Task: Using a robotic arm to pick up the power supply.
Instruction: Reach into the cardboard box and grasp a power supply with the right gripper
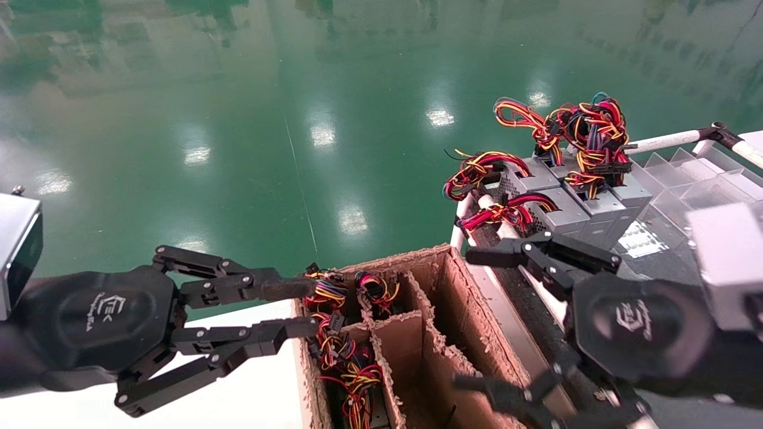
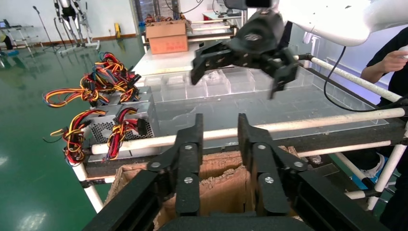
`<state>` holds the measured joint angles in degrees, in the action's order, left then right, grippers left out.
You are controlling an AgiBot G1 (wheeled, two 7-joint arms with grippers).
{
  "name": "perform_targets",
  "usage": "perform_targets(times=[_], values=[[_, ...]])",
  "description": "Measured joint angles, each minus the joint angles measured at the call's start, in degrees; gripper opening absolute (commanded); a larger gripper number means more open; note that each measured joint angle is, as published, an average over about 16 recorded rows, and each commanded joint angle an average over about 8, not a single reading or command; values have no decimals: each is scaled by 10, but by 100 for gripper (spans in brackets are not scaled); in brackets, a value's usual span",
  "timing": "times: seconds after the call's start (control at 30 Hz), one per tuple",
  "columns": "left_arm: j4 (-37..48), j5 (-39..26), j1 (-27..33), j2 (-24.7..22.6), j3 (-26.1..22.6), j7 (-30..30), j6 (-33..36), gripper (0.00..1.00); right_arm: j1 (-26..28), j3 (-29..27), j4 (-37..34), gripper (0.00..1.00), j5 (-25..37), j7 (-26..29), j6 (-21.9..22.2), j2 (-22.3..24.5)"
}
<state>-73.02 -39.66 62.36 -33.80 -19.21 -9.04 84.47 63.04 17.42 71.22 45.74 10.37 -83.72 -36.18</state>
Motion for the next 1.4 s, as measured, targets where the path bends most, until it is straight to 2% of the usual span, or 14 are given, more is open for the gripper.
perform_targets(times=[0.3, 0.67, 0.97, 1.03, 1.23, 1.27, 1.3, 1.4], values=[[0, 0, 0, 0, 0, 0, 0, 100, 36, 43, -57, 100, 76, -13, 17, -56], [0, 0, 0, 0, 0, 0, 0, 100, 92, 107, -163, 100, 168, -67, 24, -172], [0, 0, 0, 0, 0, 0, 0, 100, 127, 143, -250, 100, 219, -115, 32, -255], [0, 0, 0, 0, 0, 0, 0, 100, 132, 148, -268, 84, 226, -123, 33, -269], [0, 0, 0, 0, -1, 0, 0, 100, 141, 158, -314, 8, 237, -149, 32, -296], [0, 0, 0, 0, -1, 0, 0, 100, 142, 159, -321, 2, 239, -153, 32, -299], [0, 0, 0, 0, -1, 0, 0, 100, 142, 160, -327, 0, 240, -158, 33, -302], [0, 0, 0, 0, -1, 0, 0, 100, 143, 162, -345, 0, 243, -171, 33, -310]])
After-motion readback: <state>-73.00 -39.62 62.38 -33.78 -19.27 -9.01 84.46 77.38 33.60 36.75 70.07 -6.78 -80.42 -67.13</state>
